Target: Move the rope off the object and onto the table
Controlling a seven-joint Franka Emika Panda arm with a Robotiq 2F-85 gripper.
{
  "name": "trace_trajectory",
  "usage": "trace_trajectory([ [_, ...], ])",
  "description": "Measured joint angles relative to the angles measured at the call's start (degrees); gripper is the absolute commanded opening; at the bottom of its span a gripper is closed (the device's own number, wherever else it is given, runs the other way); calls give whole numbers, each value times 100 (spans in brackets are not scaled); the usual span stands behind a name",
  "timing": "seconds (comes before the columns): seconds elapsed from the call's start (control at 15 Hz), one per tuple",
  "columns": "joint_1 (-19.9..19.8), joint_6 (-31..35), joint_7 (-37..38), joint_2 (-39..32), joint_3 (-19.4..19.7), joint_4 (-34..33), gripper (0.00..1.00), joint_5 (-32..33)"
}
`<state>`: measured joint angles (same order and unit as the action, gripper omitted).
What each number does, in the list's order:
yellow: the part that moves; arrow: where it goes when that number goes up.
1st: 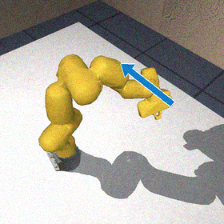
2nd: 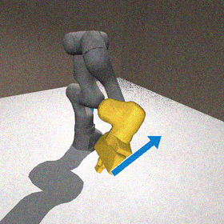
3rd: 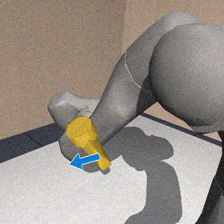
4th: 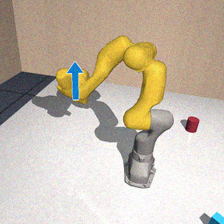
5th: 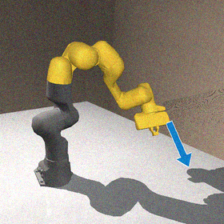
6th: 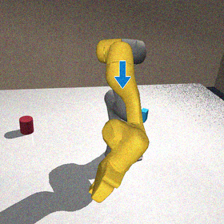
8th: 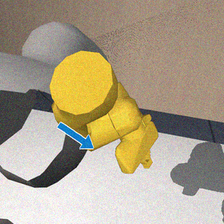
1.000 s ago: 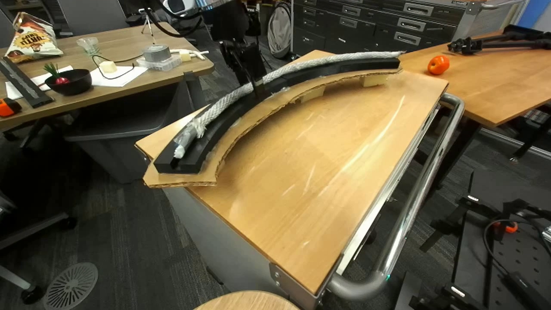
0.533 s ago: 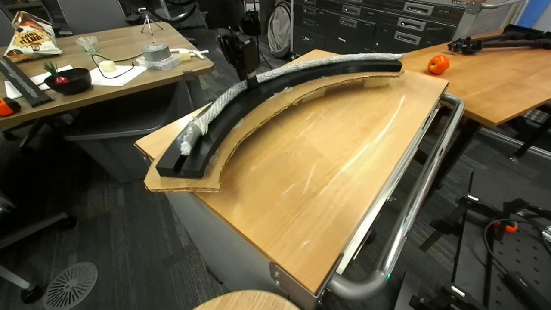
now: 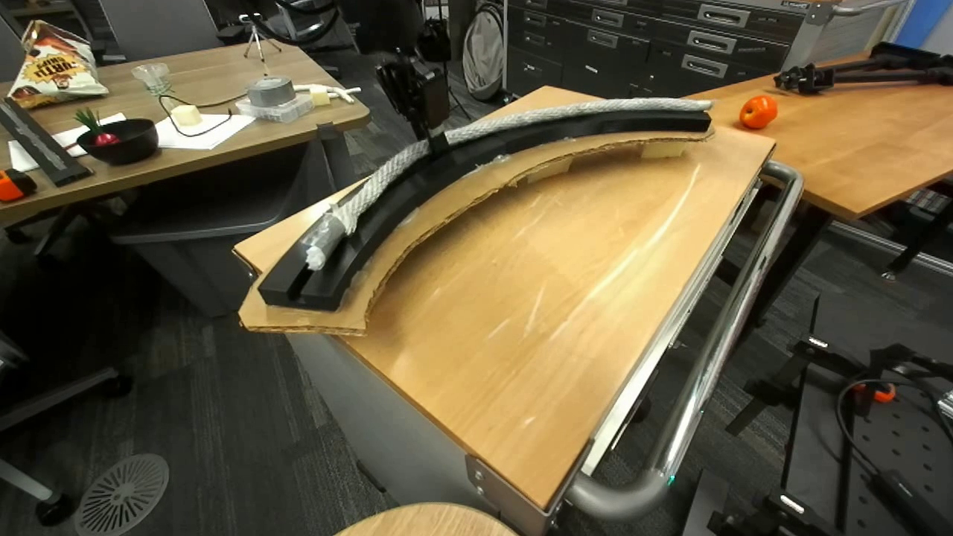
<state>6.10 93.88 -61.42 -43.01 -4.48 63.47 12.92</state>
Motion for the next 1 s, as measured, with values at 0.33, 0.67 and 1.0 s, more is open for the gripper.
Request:
trace_trajectory([
  [0.33,412,-226,955,294,29,215,10,530],
  [0.67,678,-735,1561,414,32,274,7,1019],
  [1.0,515,-672,1564,99,46,105,7,1046],
])
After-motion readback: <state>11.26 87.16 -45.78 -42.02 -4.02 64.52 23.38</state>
